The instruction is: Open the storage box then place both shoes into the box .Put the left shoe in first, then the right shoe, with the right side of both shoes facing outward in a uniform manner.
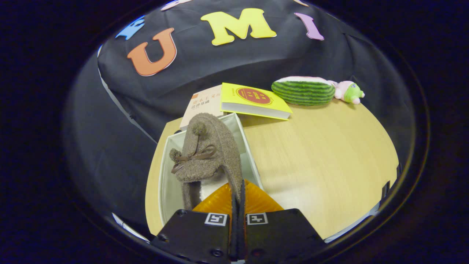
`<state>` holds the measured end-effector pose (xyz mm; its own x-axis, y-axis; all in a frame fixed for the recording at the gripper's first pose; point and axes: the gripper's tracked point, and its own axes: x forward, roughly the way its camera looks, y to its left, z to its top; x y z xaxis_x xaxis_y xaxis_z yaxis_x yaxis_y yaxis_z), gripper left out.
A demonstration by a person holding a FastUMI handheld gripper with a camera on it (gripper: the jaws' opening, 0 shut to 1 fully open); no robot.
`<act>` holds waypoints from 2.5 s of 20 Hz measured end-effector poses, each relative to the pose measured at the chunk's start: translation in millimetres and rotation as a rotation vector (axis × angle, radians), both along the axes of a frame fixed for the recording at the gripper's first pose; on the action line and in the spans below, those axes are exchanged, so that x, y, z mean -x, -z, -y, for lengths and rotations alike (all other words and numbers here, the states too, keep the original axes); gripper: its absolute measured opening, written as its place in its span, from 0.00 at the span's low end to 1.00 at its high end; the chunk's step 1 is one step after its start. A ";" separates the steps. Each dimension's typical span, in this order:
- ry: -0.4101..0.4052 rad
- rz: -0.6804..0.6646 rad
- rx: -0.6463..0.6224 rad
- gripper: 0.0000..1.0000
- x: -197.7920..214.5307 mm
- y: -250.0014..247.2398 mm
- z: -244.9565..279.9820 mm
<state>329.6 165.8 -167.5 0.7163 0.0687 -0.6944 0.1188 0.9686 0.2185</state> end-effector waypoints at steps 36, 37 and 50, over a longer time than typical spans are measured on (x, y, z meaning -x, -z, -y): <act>0.103 0.740 0.272 1.00 184.4 -197.5 142.5; 0.100 0.727 0.271 1.00 188.5 -193.1 147.5; 0.075 0.721 0.253 1.00 207.5 -162.3 183.1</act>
